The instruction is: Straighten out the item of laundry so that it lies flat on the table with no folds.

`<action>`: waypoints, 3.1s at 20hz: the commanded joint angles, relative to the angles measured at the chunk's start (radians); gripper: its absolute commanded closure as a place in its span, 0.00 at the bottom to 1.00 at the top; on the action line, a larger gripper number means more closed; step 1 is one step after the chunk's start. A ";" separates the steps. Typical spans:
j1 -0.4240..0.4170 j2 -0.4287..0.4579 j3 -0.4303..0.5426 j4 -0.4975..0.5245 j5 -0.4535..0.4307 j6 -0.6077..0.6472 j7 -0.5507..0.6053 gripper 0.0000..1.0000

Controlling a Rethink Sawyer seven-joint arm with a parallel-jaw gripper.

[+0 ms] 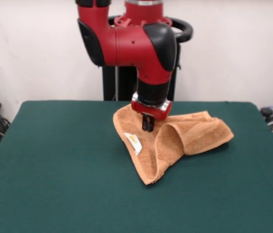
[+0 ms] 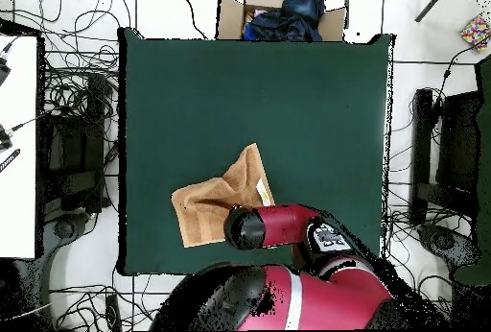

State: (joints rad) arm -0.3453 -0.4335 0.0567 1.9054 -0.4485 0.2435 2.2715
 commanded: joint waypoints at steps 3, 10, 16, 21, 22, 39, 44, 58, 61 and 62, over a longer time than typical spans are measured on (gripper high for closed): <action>-0.109 0.090 0.090 -0.302 -0.127 0.006 -0.143 1.00; -0.196 0.064 0.175 -0.327 -0.193 0.112 -0.215 1.00; -0.249 0.042 0.236 -0.340 -0.239 0.191 -0.247 1.00; -0.271 0.011 0.259 -0.342 -0.280 0.231 -0.240 1.00; -0.281 0.010 0.269 -0.347 -0.285 0.244 -0.254 1.00; -0.372 0.023 0.394 -0.481 -0.280 0.467 -0.510 1.00; -0.359 0.007 0.384 -0.511 -0.257 0.508 -0.563 1.00; -0.347 -0.033 0.365 -0.493 -0.237 0.506 -0.581 1.00; -0.341 -0.023 0.376 -0.532 -0.238 0.539 -0.616 1.00; -0.339 -0.021 0.377 -0.543 -0.237 0.550 -0.625 1.00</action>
State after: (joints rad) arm -0.7154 -0.4684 0.3695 1.4251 -0.6953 0.6871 1.8319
